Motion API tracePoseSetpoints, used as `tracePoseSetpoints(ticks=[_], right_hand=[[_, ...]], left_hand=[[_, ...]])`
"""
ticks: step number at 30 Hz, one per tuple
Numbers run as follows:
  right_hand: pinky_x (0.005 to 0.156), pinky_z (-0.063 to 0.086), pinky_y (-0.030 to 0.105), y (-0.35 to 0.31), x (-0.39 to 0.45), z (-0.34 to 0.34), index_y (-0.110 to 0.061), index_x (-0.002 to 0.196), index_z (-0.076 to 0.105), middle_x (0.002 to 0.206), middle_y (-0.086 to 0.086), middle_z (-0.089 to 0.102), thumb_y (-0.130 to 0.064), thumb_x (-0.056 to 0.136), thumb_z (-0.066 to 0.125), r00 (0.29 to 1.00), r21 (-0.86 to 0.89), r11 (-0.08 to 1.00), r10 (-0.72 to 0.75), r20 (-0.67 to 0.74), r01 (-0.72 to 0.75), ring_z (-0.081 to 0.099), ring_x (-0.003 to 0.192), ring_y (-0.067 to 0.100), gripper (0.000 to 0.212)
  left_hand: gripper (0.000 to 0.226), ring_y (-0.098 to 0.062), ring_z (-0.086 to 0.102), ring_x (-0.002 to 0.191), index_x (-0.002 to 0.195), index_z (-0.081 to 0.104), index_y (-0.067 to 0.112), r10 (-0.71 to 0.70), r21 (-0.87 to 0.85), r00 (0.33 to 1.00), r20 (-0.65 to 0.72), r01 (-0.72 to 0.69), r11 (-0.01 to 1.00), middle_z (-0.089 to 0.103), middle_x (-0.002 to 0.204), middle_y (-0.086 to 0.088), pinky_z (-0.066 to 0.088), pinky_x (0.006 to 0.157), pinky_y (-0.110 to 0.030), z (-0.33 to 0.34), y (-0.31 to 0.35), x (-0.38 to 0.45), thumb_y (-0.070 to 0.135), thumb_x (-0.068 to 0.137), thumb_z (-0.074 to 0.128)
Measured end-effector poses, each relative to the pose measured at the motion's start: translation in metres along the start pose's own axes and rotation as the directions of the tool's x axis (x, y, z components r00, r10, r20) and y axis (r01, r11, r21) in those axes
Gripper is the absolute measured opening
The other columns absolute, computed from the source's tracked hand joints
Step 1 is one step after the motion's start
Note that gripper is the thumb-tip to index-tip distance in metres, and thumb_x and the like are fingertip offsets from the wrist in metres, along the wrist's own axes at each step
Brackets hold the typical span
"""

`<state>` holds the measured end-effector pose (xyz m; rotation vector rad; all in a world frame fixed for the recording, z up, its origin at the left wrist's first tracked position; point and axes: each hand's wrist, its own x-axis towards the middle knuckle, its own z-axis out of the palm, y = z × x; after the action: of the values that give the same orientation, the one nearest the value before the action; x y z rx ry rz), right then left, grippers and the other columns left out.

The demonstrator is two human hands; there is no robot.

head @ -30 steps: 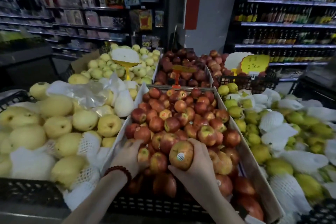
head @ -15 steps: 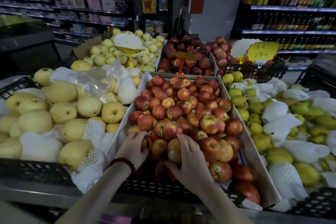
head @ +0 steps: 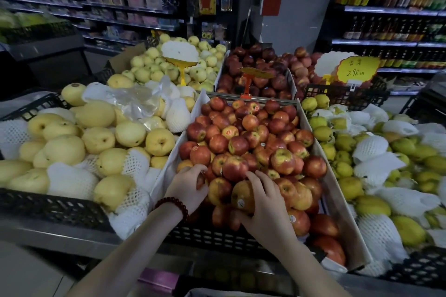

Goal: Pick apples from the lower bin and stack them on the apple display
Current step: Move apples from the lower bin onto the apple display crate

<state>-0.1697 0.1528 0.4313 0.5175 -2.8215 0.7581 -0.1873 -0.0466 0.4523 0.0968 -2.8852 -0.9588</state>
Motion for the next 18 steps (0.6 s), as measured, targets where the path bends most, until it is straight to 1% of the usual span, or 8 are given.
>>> tracePoseSetpoints(ticks=[2, 6, 9, 10, 12, 14, 16, 18], right_hand=[[0.109, 0.038, 0.041, -0.002, -0.002, -0.008, -0.021, 0.141, 0.037, 0.145, 0.002, 0.04, -0.042, 0.079, 0.07, 0.994, 0.068, 0.997, -0.025, -0.103, 0.032, 0.037, 0.134, 0.023, 0.073], [0.098, 0.039, 0.023, -0.009, -0.023, -0.024, -0.025, 0.124, 0.052, 0.123, -0.011, 0.051, -0.032, 0.081, 0.071, 0.952, 0.248, 0.967, 0.013, -0.306, 0.066, 0.047, 0.12, 0.01, 0.048], [0.088, 0.045, 0.018, -0.014, -0.05, -0.021, -0.025, 0.114, 0.057, 0.11, -0.011, 0.061, -0.031, 0.084, 0.07, 0.916, 0.406, 0.905, 0.047, -0.398, 0.13, 0.056, 0.106, 0.004, 0.033], [0.082, 0.048, 0.018, -0.016, -0.06, -0.016, -0.023, 0.111, 0.059, 0.101, -0.01, 0.064, -0.03, 0.084, 0.07, 0.912, 0.478, 0.865, 0.061, -0.406, 0.155, 0.06, 0.098, 0.003, 0.029], [0.069, 0.051, 0.018, -0.019, -0.08, -0.003, -0.02, 0.103, 0.062, 0.085, -0.007, 0.065, -0.022, 0.085, 0.07, 0.92, 0.644, 0.739, 0.085, -0.381, 0.198, 0.062, 0.08, 0.001, 0.02], [0.062, 0.053, 0.033, -0.018, -0.1, 0.018, -0.017, 0.102, 0.062, 0.079, -0.001, 0.064, -0.017, 0.086, 0.068, 0.945, 0.749, 0.631, 0.075, -0.318, 0.202, 0.06, 0.072, 0.01, 0.017], [0.06, 0.054, 0.042, -0.011, -0.123, 0.045, -0.018, 0.102, 0.062, 0.078, 0.004, 0.065, -0.021, 0.086, 0.068, 0.963, 0.786, 0.588, 0.045, -0.266, 0.19, 0.062, 0.072, 0.02, 0.018], [0.057, 0.055, 0.034, 0.001, -0.149, 0.074, -0.018, 0.102, 0.062, 0.078, 0.008, 0.067, -0.021, 0.085, 0.066, 0.968, 0.802, 0.565, 0.025, -0.249, 0.192, 0.064, 0.071, 0.022, 0.018]], left_hand=[[0.038, -0.017, 0.057, 0.1, 0.123, 0.054, 0.023, 0.024, -0.023, 1.0, -0.021, -0.024, 0.999, 0.059, 0.117, -0.004, 0.045, 0.077, -0.024, -0.002, 0.004, -0.008, 0.025, 0.085, 0.057], [0.037, -0.011, 0.054, 0.104, 0.122, 0.055, 0.027, 0.133, -0.051, 0.986, -0.102, -0.138, 0.989, 0.058, 0.117, 0.004, 0.036, 0.077, -0.017, 0.001, 0.011, -0.039, 0.027, 0.086, 0.057], [0.03, -0.012, 0.059, 0.095, 0.111, 0.06, 0.029, 0.177, -0.177, 0.97, -0.166, -0.206, 0.962, 0.063, 0.103, 0.003, 0.048, 0.082, -0.027, 0.016, 0.008, -0.067, 0.024, 0.082, 0.061], [0.026, -0.012, 0.061, 0.086, 0.105, 0.062, 0.029, 0.165, -0.252, 0.97, -0.18, -0.208, 0.945, 0.064, 0.094, 0.003, 0.053, 0.081, -0.029, 0.023, 0.006, -0.078, 0.023, 0.08, 0.062], [0.019, -0.007, 0.058, 0.069, 0.097, 0.063, 0.027, 0.157, -0.328, 0.968, -0.198, -0.216, 0.919, 0.062, 0.081, 0.002, 0.051, 0.068, -0.017, 0.04, 0.002, -0.099, 0.019, 0.08, 0.063], [0.016, -0.002, 0.052, 0.062, 0.094, 0.065, 0.025, 0.185, -0.339, 0.962, -0.2, -0.245, 0.908, 0.06, 0.074, 0.004, 0.043, 0.059, -0.008, 0.061, -0.008, -0.119, 0.016, 0.082, 0.064], [0.015, -0.003, 0.051, 0.061, 0.095, 0.066, 0.025, 0.203, -0.382, 0.961, -0.185, -0.261, 0.887, 0.059, 0.073, 0.006, 0.041, 0.06, -0.009, 0.082, -0.022, -0.141, 0.018, 0.082, 0.064], [0.014, -0.008, 0.057, 0.067, 0.095, 0.068, 0.026, 0.219, -0.398, 0.963, -0.159, -0.265, 0.878, 0.064, 0.078, 0.003, 0.047, 0.064, -0.017, 0.106, -0.042, -0.162, 0.02, 0.083, 0.064]])
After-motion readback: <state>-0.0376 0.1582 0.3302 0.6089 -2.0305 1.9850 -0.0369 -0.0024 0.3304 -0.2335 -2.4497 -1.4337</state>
